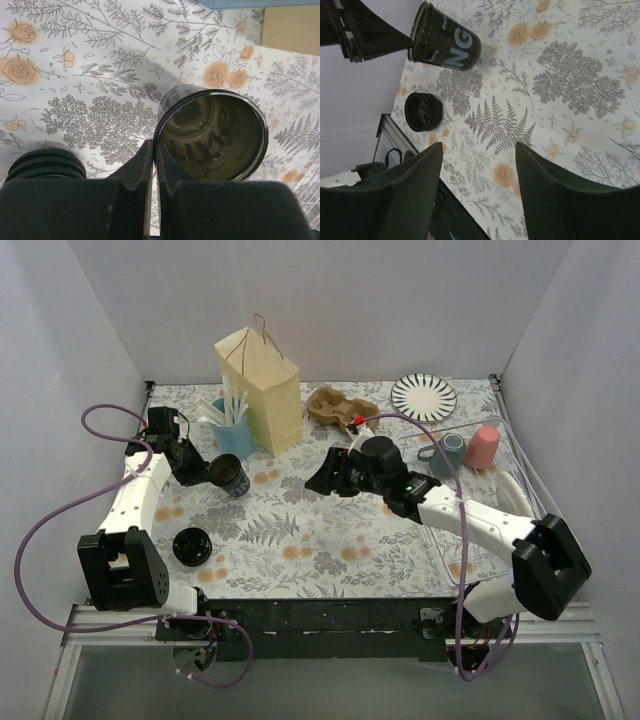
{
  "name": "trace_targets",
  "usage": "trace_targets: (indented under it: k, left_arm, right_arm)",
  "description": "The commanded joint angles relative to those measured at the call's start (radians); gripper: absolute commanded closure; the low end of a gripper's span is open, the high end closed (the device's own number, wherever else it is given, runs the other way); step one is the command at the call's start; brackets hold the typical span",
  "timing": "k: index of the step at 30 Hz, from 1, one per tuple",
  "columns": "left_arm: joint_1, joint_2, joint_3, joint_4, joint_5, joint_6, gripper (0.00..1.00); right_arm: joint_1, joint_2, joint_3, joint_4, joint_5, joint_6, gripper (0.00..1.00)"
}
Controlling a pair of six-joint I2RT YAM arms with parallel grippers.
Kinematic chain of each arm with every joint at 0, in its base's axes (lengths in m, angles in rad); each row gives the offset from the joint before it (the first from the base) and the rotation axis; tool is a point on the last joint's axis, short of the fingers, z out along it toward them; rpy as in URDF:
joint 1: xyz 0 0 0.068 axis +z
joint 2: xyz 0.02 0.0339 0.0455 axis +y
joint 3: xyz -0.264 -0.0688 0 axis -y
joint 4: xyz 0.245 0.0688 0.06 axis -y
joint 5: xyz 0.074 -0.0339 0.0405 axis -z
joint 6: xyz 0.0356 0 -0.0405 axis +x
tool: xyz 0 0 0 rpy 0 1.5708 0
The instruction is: Pack the takeout coffee
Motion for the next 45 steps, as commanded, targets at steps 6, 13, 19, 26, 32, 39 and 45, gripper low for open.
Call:
trace_targets:
  k: [6, 13, 19, 26, 32, 39, 45]
  left_arm:
    - [0.001, -0.065, -0.077, 0.013, 0.028, 0.027, 1.00]
    - [-0.001, -0.074, -0.087, 0.003, 0.042, 0.024, 1.00]
    - [-0.001, -0.082, -0.093, 0.003, 0.054, 0.021, 1.00]
    - [-0.001, -0.085, -0.097, 0.009, 0.066, 0.014, 1.00]
    - [0.001, -0.082, -0.099, 0.013, 0.069, 0.010, 1.00]
    - [0.001, -0.072, -0.110, 0.024, 0.066, 0.007, 1.00]
    - [-0.001, -0.065, -0.117, 0.032, 0.063, 0.003, 1.00]
  right_arm:
    - [0.104, 0.302, 0.212, 0.265, 0.138, 0.171, 0.37]
    - [0.115, 0.481, 0.352, 0.271, 0.108, 0.214, 0.39]
    - [0.121, 0.566, 0.430, 0.256, 0.069, 0.236, 0.41]
    - [0.132, 0.626, 0.474, 0.245, 0.040, 0.245, 0.41]
    - [0.144, 0.646, 0.494, 0.246, 0.025, 0.245, 0.41]
    - [0.150, 0.652, 0.501, 0.246, 0.009, 0.243, 0.42]
    - [0.153, 0.655, 0.502, 0.245, 0.000, 0.242, 0.42]
